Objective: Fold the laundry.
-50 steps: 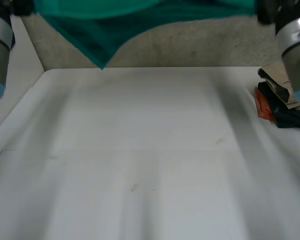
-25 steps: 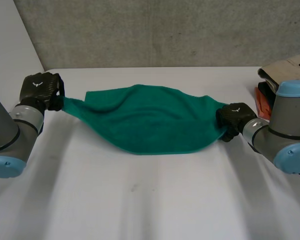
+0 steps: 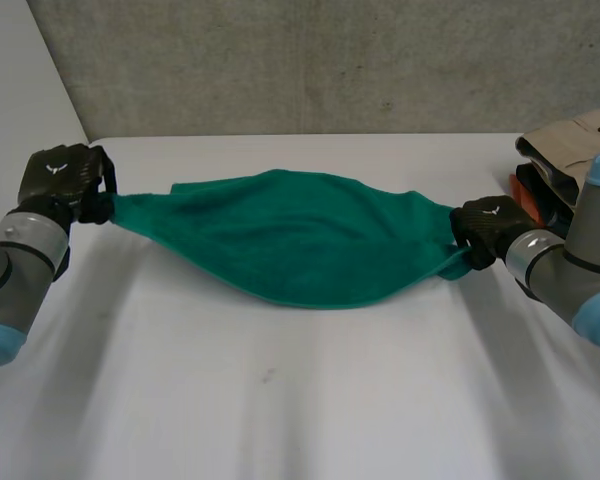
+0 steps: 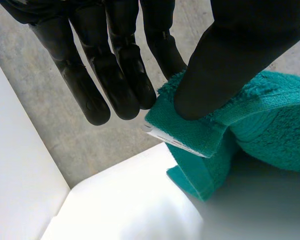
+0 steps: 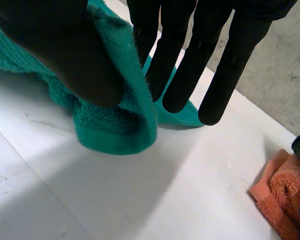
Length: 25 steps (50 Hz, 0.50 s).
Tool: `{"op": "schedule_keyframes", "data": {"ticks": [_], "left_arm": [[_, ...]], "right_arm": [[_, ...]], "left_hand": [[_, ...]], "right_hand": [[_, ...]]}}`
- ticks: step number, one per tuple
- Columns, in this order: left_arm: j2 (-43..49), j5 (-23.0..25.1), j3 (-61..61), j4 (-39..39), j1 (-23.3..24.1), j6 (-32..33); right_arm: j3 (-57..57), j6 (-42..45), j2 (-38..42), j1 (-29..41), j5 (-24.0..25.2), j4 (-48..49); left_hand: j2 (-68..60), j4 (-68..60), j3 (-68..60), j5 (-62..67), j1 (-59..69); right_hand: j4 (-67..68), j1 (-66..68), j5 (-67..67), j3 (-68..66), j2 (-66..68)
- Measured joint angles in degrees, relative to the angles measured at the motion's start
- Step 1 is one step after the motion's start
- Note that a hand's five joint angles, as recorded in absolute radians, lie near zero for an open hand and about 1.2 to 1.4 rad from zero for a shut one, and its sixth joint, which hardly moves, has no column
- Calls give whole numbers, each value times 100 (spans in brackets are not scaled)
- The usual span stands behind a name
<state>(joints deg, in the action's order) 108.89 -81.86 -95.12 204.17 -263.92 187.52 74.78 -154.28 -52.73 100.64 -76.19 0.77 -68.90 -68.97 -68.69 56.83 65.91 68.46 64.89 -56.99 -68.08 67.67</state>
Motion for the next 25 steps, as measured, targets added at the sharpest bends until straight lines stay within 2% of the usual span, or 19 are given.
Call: {"op": "schedule_keyframes", "data": {"ticks": [7,8,14,18,22,25], "left_arm": [[-589,82,-122,-799,-92,-61],[-832,128,-133,-1116,-134,-64],[-1984,448,25,-2427,-459,-85],[-2816,734,401,-3335,-788,-139],[-3139,874,755,-3952,-987,-225],[-3038,909,959,-4321,-1001,-249]], "right_arm": [[383,490,-774,-83,-17,5],[455,619,-1101,-141,-26,-94],[392,885,-2538,-500,-34,-873],[-92,841,-3473,-847,64,-1799],[-441,802,-3749,-1018,292,-2466],[-570,823,-3665,-983,447,-2793]], "left_hand": [[0,0,0,0,0],[0,0,0,0,0],[0,0,0,0,0],[0,0,0,0,0],[0,0,0,0,0],[0,0,0,0,0]], "right_hand": [[14,0,0,0,0],[15,0,0,0,0],[19,0,0,-8,0],[19,0,-29,-8,0],[20,0,-58,-8,0],[21,0,-58,-8,0]]}}
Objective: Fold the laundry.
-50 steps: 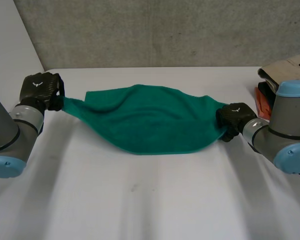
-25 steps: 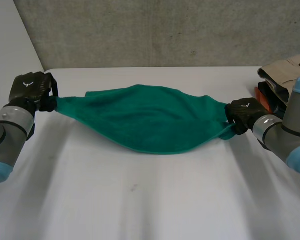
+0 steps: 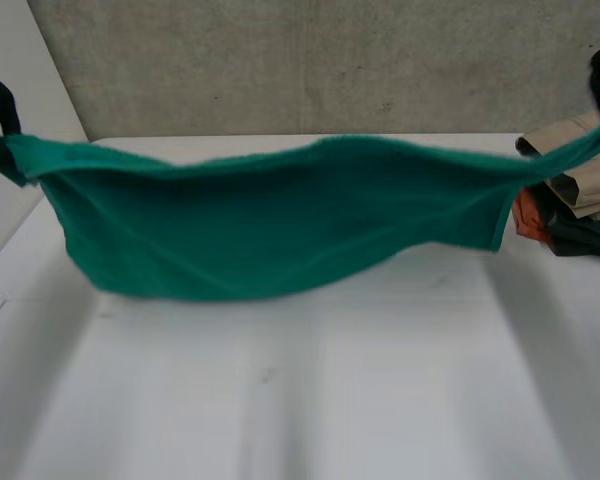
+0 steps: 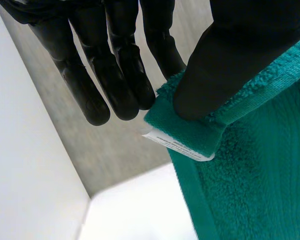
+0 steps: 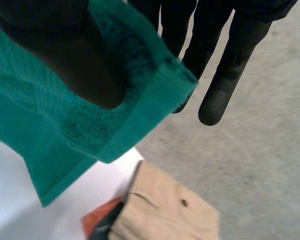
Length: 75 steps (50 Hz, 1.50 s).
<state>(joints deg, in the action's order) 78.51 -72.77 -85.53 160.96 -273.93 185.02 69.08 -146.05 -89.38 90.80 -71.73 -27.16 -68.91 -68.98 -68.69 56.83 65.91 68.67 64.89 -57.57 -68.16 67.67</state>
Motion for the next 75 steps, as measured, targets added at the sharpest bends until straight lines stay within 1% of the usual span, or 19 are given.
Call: {"op": "schedule_keyframes", "data": {"ticks": [4,7,13,15,18,23,25,26,27,31,36,39,49,53,54,61,68,73,75], "left_arm": [[532,-64,206,-314,204,91],[1231,-269,410,-414,447,290],[3002,-1011,1345,-301,822,797],[3709,-1306,2007,-179,921,935],[4320,-1499,2834,36,988,986],[4907,-1573,4179,868,1031,821],[4955,-1566,4542,1498,1031,630],[4936,-1565,4619,1799,1028,535],[4869,-1565,4654,2311,1023,375],[4557,-1560,4374,3705,1002,-45],[4217,-1526,3820,4593,974,-298],[4079,-1493,3458,4642,945,-356],[4132,-1301,2211,4018,875,-288],[4172,-1250,2007,3995,874,-264],[4293,-1130,1457,3963,867,-159],[4326,-970,518,3802,823,207],[3662,-649,-555,2854,690,843],[2825,-431,-1237,1601,485,1516],[2421,-391,-1472,798,356,1992]], "right_arm": [[-57,93,288,181,27,-181],[-114,238,884,452,-195,-215],[-624,291,2198,828,-854,24],[-1103,214,2804,997,-1195,225],[-1688,49,3298,1136,-1482,630],[-2414,-319,3686,1250,-1721,1720],[-2700,-733,3725,1282,-1814,3093],[-2709,-843,3698,1283,-1826,3465],[-2659,-1053,3620,1279,-1837,4191],[-2284,-1521,3338,1266,-1777,5905],[-1937,-1742,3175,1266,-1595,6682],[-1867,-1774,3208,1273,-1466,6601],[-1578,-1674,3797,1264,-979,5397],[-1451,-1637,3860,1261,-906,5320],[-999,-1450,3997,1261,-689,5198],[-179,-852,4012,1210,-385,4972],[700,267,3498,990,-207,3633],[1336,1354,2856,711,-307,1857],[1614,1799,2581,563,-425,1031]], "left_hand": [[0,0,0,0,0],[0,0,0,0,0],[0,0,0,0,0],[0,0,0,0,0],[0,0,0,0,0],[0,0,0,0,0],[0,0,0,0,0],[0,0,0,0,0],[0,0,0,0,0],[0,0,0,0,0],[0,0,0,0,0],[0,0,0,0,0],[0,0,0,0,0],[-1,0,0,0,0],[-3,0,0,0,0],[-3,0,0,0,0],[-4,0,0,0,0],[-5,0,-1,0,0],[-6,0,-1,0,0]], "right_hand": [[0,0,0,0,0],[0,0,0,0,0],[0,0,0,0,0],[0,0,0,0,0],[1,0,0,-3,0],[1,0,0,-19,0],[2,0,0,-19,1],[2,0,0,-19,1],[2,0,0,-19,1],[2,-2,0,-19,1],[2,-2,-40,-19,1],[2,-2,-41,-19,1],[2,-2,-41,-19,1],[2,-2,-41,-19,1],[2,-2,-41,-19,1],[3,-2,-41,-19,1],[2,-2,-42,-19,1],[2,-2,-42,-19,1],[2,-2,-41,-19,1]]}}
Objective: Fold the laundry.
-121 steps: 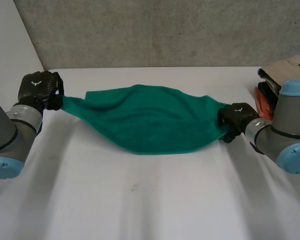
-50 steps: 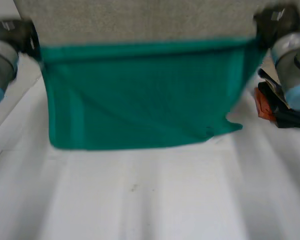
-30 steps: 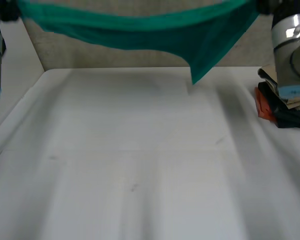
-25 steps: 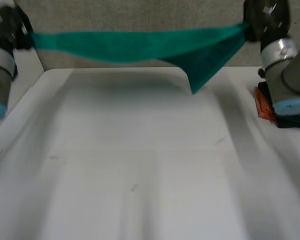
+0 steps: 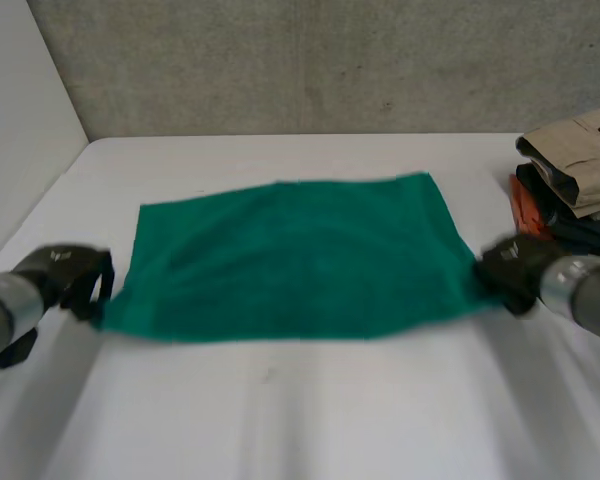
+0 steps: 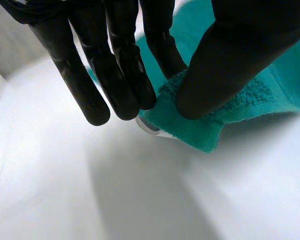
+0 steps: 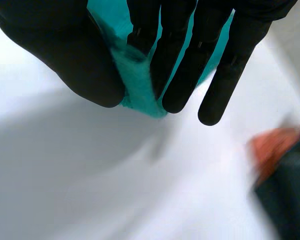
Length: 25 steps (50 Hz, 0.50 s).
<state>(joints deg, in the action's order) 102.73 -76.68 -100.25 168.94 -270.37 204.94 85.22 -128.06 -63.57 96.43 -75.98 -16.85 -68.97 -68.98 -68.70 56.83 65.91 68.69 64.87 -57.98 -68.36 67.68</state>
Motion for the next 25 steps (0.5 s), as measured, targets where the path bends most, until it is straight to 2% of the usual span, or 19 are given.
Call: {"op": "schedule_keyframes", "data": {"ticks": [2,3,4,7,10,15,18,21,25], "left_arm": [[-292,34,-145,-688,-122,441],[-292,34,-145,-688,-122,441],[-476,77,-223,-1205,-222,808],[-639,170,-262,-1834,-362,1346],[-567,220,-151,-1964,-420,1539],[-238,163,178,-1556,-340,1195],[103,5,508,-1019,-192,708],[612,-334,1020,-275,37,91],[1157,-705,1588,296,279,-324]], "right_arm": [[292,435,-303,-171,-125,-759],[292,435,-303,-171,-125,-759],[456,655,-490,-269,-183,-1077],[641,855,-726,-374,-243,-1246],[661,827,-762,-376,-252,-1052],[461,479,-519,-247,-246,-562],[179,-1,-202,-110,-254,-28],[-212,-623,216,48,-320,780],[-617,-1071,662,181,-477,1611]], "left_hand": [[0,0,0,0,0],[0,0,0,0,0],[0,0,0,0,0],[0,0,0,0,0],[0,0,0,0,0],[0,0,0,0,0],[0,0,0,0,0],[0,0,0,0,0],[0,0,0,0,0]], "right_hand": [[0,0,0,0,0],[0,0,0,0,0],[0,0,0,-1,0],[0,0,0,-1,0],[0,0,0,-1,0],[0,0,0,-1,0],[0,0,0,-1,0],[0,0,-3,-1,0],[0,0,-4,-1,0]]}}
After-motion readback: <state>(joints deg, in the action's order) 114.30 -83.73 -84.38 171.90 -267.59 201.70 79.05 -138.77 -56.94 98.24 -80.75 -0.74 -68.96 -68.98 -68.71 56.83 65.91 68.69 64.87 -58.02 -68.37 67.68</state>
